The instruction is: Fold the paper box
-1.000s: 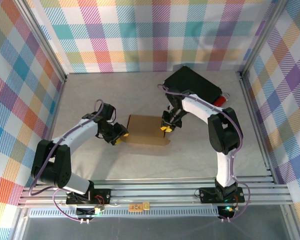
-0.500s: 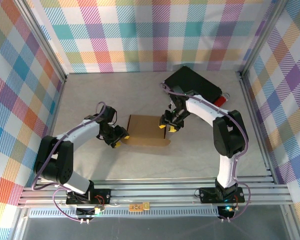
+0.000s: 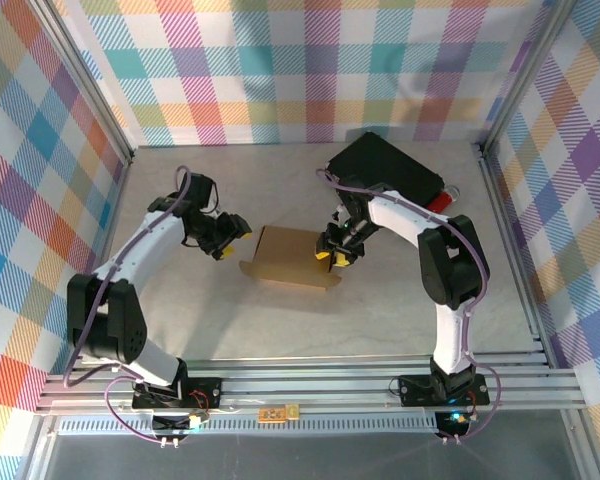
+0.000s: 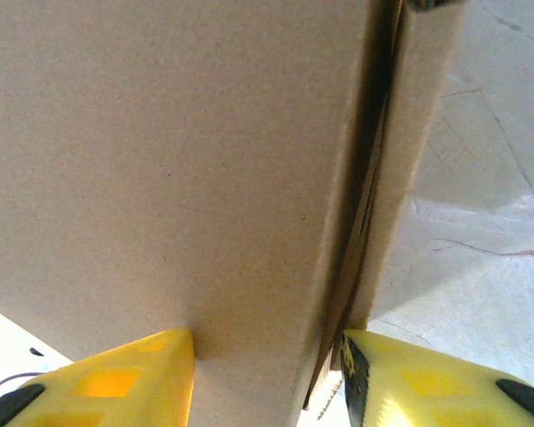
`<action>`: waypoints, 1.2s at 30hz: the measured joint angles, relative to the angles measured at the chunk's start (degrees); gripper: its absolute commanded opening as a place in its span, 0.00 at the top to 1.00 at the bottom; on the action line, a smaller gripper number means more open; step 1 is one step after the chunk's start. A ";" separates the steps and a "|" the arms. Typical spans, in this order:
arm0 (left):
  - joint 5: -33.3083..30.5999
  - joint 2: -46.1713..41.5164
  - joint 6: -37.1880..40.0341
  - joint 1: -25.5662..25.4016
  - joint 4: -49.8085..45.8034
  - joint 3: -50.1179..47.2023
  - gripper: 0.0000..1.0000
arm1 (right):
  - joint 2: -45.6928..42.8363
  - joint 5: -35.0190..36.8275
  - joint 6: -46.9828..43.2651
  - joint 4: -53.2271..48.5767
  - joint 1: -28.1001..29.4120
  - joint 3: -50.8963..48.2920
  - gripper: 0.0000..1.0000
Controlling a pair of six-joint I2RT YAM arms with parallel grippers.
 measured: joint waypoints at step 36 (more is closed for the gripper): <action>18.80 16.09 11.02 1.81 22.75 -8.79 0.94 | -6.27 -19.74 -7.28 20.72 -10.73 -17.70 0.31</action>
